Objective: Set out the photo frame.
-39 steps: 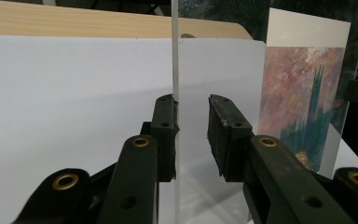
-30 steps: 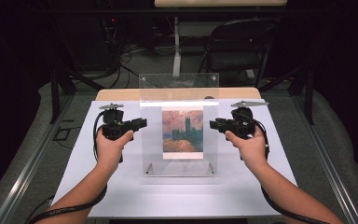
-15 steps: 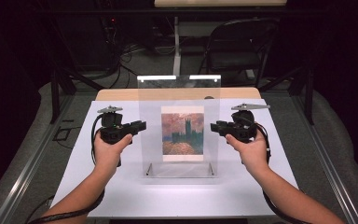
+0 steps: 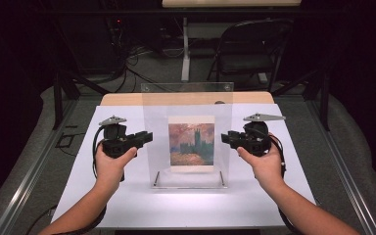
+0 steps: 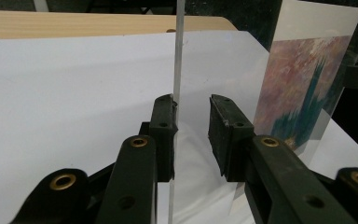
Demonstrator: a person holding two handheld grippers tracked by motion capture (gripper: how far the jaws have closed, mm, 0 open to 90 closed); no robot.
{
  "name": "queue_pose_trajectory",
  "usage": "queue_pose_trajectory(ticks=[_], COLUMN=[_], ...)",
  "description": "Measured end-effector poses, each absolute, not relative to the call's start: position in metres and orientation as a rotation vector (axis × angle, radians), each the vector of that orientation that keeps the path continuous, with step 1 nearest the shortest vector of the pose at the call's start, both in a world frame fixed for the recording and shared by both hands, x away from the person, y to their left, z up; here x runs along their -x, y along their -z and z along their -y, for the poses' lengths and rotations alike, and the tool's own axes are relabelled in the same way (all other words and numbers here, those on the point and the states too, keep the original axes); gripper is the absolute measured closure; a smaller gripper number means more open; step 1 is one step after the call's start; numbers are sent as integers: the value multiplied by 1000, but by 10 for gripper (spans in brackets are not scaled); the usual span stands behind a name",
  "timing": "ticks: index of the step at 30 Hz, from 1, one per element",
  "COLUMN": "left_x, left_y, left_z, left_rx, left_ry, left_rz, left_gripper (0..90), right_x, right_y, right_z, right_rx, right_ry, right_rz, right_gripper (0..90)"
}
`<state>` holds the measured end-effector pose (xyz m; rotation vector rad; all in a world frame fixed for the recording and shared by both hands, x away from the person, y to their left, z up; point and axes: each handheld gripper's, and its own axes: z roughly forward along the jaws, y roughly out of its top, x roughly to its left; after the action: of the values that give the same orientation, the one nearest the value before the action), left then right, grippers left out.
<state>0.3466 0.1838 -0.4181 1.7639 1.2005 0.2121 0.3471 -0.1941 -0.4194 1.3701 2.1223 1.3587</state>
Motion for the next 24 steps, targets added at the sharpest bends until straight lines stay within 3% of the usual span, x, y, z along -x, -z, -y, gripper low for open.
queue_pose_trajectory(ticks=[24], left_x=[-318], left_y=[422], left_z=[-187], left_rx=[-1767], left_ry=[-235], left_rz=[-1128], left_gripper=[690], right_x=[-320], right_y=[419], right_z=[197], right_rx=[-1319], right_ry=[-1374], right_rz=[-2151], right_gripper=[666])
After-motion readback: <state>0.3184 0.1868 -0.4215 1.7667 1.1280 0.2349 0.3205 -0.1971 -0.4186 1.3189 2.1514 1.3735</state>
